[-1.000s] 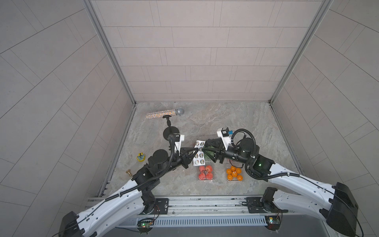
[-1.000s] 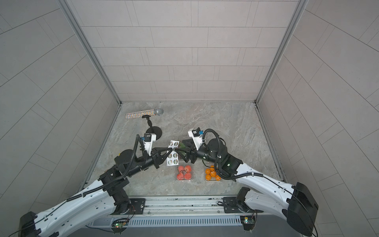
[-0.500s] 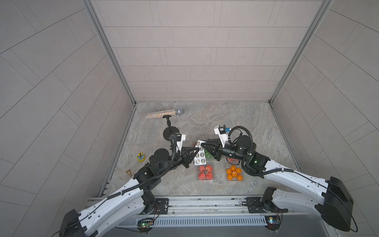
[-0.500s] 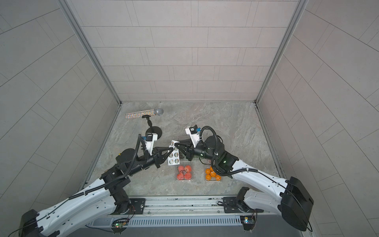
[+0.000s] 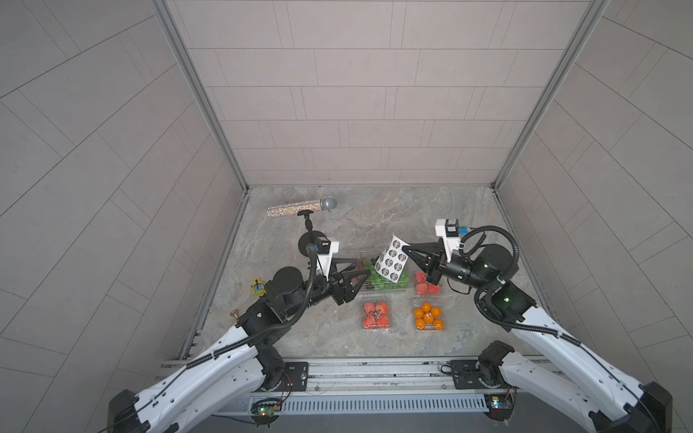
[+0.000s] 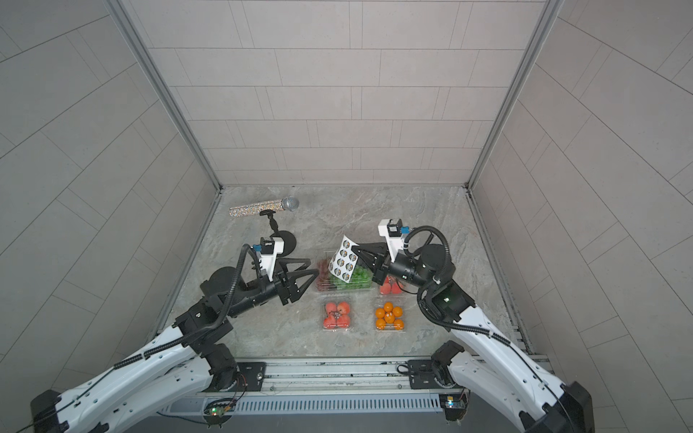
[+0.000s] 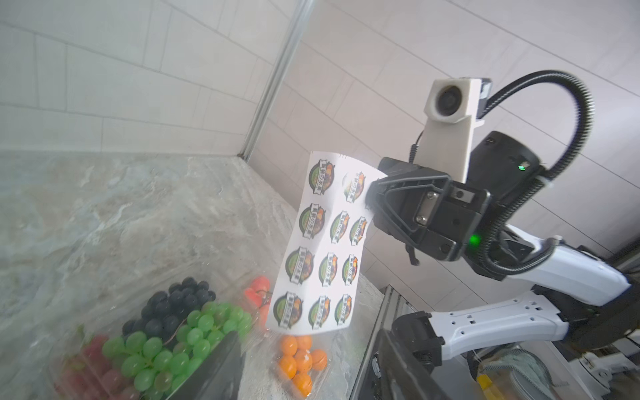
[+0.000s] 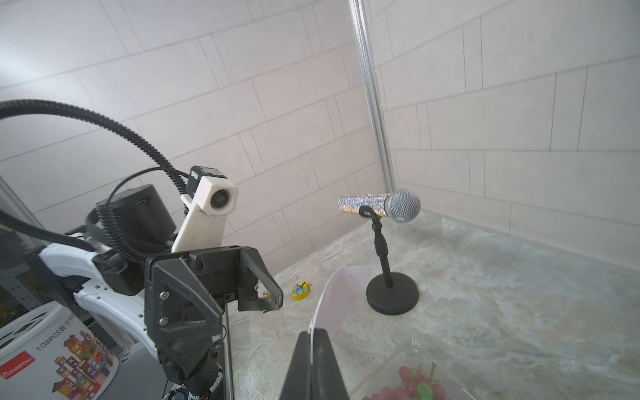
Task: Label fruit boxes
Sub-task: Adjust the label sticker, then tear off the label from the label sticker.
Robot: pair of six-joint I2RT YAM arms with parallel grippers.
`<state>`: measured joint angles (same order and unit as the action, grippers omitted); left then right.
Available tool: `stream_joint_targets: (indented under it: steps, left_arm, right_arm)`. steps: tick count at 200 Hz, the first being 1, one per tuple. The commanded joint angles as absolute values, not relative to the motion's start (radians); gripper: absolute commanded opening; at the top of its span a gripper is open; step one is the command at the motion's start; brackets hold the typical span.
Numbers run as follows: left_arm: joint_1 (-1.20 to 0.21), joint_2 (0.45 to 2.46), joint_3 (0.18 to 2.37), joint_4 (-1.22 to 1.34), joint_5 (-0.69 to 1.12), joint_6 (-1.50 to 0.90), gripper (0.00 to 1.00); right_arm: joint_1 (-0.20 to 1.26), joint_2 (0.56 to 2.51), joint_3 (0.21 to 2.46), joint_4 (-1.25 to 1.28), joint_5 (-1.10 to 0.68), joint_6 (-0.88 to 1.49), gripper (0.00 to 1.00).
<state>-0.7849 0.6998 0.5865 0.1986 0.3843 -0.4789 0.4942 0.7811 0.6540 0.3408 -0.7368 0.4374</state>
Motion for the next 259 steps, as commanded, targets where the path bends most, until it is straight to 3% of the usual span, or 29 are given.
stream_joint_targets:
  steps: [1,22,53,88,136,152,179,204,259]
  left_arm:
    - [-0.778,0.732,0.639,0.303,0.606,-0.381,0.68]
    - [-0.778,0.765,0.673,0.328,0.745,-0.304,0.72]
    - [-0.777,0.763,0.69,0.246,0.686,-0.207,0.75]
    - [-0.775,0.802,0.686,0.25,0.663,-0.171,0.81]
    - [-0.766,0.853,0.682,0.33,0.687,-0.196,0.82]
    - [-0.763,0.843,0.657,0.406,0.727,-0.234,0.76]
    - [-0.763,0.823,0.65,0.444,0.803,-0.281,0.57]
    - [-0.763,0.792,0.633,0.429,0.77,-0.272,0.4]
    - [-0.763,0.79,0.619,0.41,0.743,-0.269,0.15]
  right_arm:
    - [0.468,0.745,0.644,0.398,-0.939,0.458,0.01]
    - [0.469,0.782,0.627,0.595,-1.048,0.57,0.0]
    - [0.47,0.875,0.627,0.825,-1.133,0.709,0.0]
    - [0.485,0.956,0.64,0.937,-1.182,0.767,0.01]
    - [0.515,0.984,0.642,0.991,-1.22,0.771,0.01]
    - [0.517,0.987,0.641,0.978,-1.223,0.757,0.01]
    - [0.516,0.978,0.653,0.861,-1.219,0.671,0.01]
    - [0.516,0.972,0.65,0.839,-1.212,0.652,0.01]
    - [0.517,0.953,0.648,0.79,-1.186,0.628,0.02]
